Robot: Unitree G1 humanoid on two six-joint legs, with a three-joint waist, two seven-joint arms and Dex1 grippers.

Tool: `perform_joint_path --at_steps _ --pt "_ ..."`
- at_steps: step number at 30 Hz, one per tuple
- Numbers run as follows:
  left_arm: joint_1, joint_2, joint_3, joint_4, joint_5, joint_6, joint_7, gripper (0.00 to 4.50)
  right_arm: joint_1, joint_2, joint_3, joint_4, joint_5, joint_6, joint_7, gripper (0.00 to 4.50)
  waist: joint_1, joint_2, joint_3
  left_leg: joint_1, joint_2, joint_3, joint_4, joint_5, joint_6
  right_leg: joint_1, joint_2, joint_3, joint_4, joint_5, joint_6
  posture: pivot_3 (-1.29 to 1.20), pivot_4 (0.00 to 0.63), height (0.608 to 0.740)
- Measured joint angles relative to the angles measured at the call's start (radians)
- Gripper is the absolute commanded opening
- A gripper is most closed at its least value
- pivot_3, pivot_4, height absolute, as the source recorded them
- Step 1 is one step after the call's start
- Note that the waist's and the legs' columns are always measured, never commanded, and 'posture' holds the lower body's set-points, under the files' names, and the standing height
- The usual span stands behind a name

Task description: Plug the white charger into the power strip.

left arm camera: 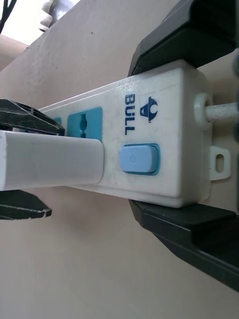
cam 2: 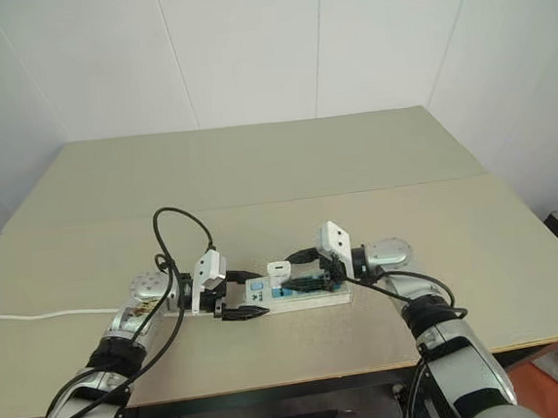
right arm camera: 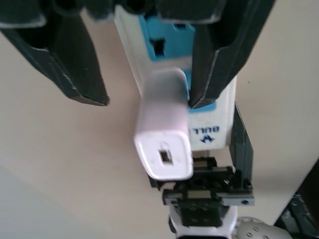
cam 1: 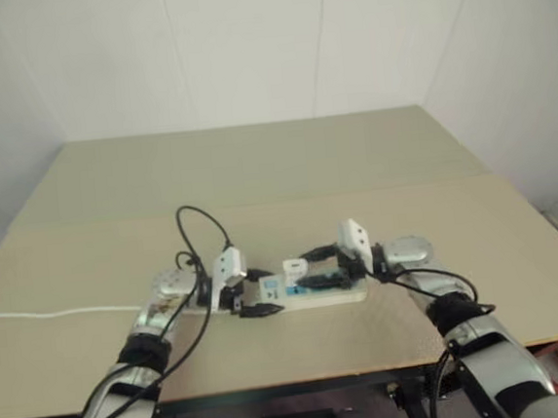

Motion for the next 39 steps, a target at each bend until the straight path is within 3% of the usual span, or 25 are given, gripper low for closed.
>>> perform_joint_path --at_steps 2,6,10,15,19,24,28,34,39 --pt "0.000 0.001 0.000 0.001 0.000 0.000 -0.001 3.29 0.002 -0.003 -0.006 0.001 -0.004 0.000 0.000 4.48 0.001 0.000 0.000 0.000 0.002 0.000 -0.001 0.000 0.000 0.000 0.002 0.000 0.000 0.000 -0.001 0.00 0.150 0.740" --pt "0.000 0.002 0.000 0.001 -0.001 0.000 -0.004 3.29 0.008 -0.014 -0.016 -0.007 -0.008 0.008 0.009 4.48 0.003 -0.001 -0.001 0.000 0.005 0.000 -0.001 0.000 0.000 0.000 0.005 -0.001 0.000 0.000 -0.002 0.00 0.150 0.740" --pt "0.002 0.008 -0.001 0.009 0.005 0.002 -0.010 4.48 0.027 -0.047 -0.038 -0.049 -0.006 0.034 0.029 4.50 0.013 -0.001 -0.001 0.000 0.007 0.000 -0.002 0.000 0.000 -0.001 0.007 -0.001 0.000 -0.001 -0.004 0.00 0.150 0.740" --pt "0.004 0.013 0.003 0.004 -0.005 0.023 -0.025 4.48 0.048 -0.096 -0.064 -0.107 0.003 0.105 0.057 4.50 0.036 -0.001 0.001 -0.003 0.007 0.001 -0.002 0.000 0.000 -0.002 0.006 -0.001 -0.001 0.000 -0.004 0.00 0.150 0.740" --pt "0.022 0.037 0.027 -0.117 -0.055 0.076 -0.047 4.48 0.085 -0.155 -0.088 -0.176 0.015 0.156 0.086 4.50 0.049 0.002 0.003 -0.019 0.007 0.001 0.001 0.000 -0.001 -0.019 0.006 -0.001 0.002 0.001 -0.005 0.00 0.150 0.740" --pt "0.068 0.141 0.082 -0.354 -0.166 0.217 -0.080 4.48 0.098 -0.271 -0.156 -0.262 0.049 0.215 0.101 4.50 0.050 0.011 0.013 -0.034 0.007 0.001 0.006 0.001 -0.001 -0.035 0.007 0.000 0.006 0.001 -0.006 0.00 0.150 0.740" --pt "0.103 0.235 0.133 -0.459 -0.220 0.282 -0.099 4.48 0.120 -0.354 -0.219 -0.317 0.081 0.243 0.121 4.50 0.049 0.013 0.016 -0.034 0.007 0.002 0.007 0.000 -0.001 -0.035 0.007 0.000 0.006 0.001 -0.006 0.00 0.150 0.740" --pt "0.141 0.414 0.248 -0.492 -0.251 0.312 -0.122 4.48 0.209 -0.487 -0.314 -0.425 0.130 0.307 0.135 4.50 0.051 0.013 0.018 -0.034 0.008 0.002 0.007 0.000 -0.001 -0.034 0.007 -0.001 0.005 0.001 -0.006 0.00 0.150 0.740" --pt "0.196 0.492 0.303 -0.498 -0.273 0.329 -0.133 4.48 0.320 -0.567 -0.389 -0.531 0.152 0.365 0.115 4.50 0.052 0.013 0.019 -0.035 0.008 0.002 0.007 0.000 -0.001 -0.035 0.008 -0.001 0.005 0.001 -0.006 0.00 0.150 0.740"
